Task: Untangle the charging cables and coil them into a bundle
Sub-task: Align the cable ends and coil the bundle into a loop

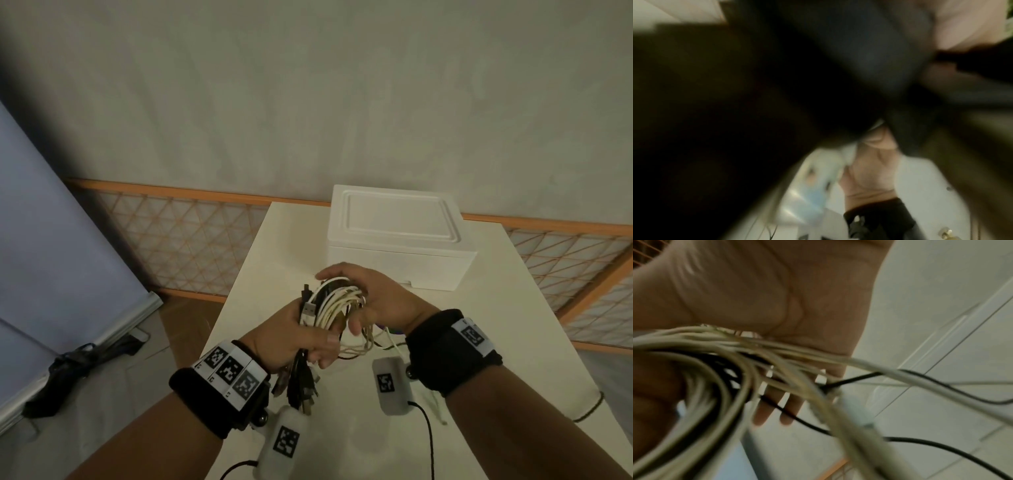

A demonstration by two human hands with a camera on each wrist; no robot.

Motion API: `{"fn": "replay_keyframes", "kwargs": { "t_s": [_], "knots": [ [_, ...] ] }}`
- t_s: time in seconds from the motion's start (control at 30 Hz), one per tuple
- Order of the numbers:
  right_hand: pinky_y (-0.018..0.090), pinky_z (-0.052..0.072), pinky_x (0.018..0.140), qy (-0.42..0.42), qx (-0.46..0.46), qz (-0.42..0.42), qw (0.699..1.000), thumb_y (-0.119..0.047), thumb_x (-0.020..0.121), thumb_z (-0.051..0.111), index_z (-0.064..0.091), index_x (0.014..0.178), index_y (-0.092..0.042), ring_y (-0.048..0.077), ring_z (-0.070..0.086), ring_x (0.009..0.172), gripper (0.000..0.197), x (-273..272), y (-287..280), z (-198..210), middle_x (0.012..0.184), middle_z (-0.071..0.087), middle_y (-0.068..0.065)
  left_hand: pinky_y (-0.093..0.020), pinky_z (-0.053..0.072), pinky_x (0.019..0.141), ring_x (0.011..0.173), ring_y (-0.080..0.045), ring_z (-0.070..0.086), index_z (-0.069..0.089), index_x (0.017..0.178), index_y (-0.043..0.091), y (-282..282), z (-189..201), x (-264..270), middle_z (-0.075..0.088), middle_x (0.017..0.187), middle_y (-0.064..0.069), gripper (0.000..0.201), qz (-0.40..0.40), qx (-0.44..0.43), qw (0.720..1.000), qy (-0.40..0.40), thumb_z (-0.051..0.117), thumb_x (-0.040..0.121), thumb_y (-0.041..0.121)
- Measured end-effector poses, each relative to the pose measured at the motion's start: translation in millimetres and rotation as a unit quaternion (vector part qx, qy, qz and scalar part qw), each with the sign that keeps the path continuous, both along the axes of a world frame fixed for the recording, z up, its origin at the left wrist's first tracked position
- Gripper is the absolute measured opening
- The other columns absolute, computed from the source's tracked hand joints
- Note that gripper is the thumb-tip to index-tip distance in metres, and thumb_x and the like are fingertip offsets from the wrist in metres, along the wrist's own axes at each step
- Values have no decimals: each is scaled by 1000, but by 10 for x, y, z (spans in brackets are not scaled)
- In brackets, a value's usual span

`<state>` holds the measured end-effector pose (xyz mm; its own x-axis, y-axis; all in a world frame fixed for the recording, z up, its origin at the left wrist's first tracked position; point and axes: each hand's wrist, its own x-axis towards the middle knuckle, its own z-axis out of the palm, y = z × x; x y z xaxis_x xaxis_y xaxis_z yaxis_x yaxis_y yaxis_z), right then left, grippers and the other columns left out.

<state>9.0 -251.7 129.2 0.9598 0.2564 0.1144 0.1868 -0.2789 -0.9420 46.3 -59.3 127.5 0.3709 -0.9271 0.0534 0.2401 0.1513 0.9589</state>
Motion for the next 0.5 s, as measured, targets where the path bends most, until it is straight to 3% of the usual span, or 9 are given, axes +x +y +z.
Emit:
{"fn": "replay_keyframes", "kwargs": {
  "t_s": [0.07, 0.13, 0.17, 0.27, 0.37, 0.5],
  "knots": [
    [36, 51, 91, 51, -74, 3, 996, -16, 58, 88, 56, 120, -8, 21, 63, 101, 70, -21, -93, -36, 108, 66, 8, -24, 42, 53, 44, -16, 41, 56, 76, 8, 36, -1, 42, 44, 47, 2, 5, -15, -12, 1000, 3, 59, 78, 5],
    [36, 52, 81, 69, -199, -31, 977, -11, 68, 79, 63, 101, -9, 18, 66, 85, 37, -43, -160, -62, 92, 69, 6, -23, 41, 54, 45, -16, 44, 55, 76, 11, 63, -14, 81, 45, 45, 3, 8, -26, -18, 999, 6, 57, 77, 3],
    [35, 53, 76, 81, -213, -53, 972, -12, 72, 76, 64, 94, -8, 18, 66, 79, 25, -60, -192, -87, 84, 69, 6, -23, 39, 54, 45, -16, 45, 55, 76, 12, 68, -24, 92, 45, 45, 4, 9, -29, -19, 999, 9, 56, 76, 3],
    [31, 53, 67, 71, -115, -123, 983, -12, 84, 68, 62, 85, -11, 16, 66, 67, 5, -117, -168, -83, 74, 64, 6, -22, 36, 52, 45, -16, 48, 56, 75, 13, 72, -71, 109, 45, 44, 3, 10, -32, -26, 999, 34, 57, 73, 3],
    [24, 42, 60, -36, -123, -213, 969, -17, 90, 60, 56, 76, -13, 9, 49, 60, 15, -118, -124, -53, 64, 50, -5, -20, 39, 53, 46, -14, 51, 56, 76, 13, 31, -90, 108, 49, 45, 5, 14, -58, -32, 996, 57, 53, 72, 0],
    [36, 37, 56, -67, -183, -251, 948, -27, 83, 52, 43, 64, -24, 13, 41, 56, 21, -103, -147, 6, 56, 42, -6, -20, 40, 54, 45, -15, 52, 54, 77, 10, -8, -85, 45, 49, 45, 5, 12, -83, -31, 995, 51, 53, 71, 0]
  ]
}}
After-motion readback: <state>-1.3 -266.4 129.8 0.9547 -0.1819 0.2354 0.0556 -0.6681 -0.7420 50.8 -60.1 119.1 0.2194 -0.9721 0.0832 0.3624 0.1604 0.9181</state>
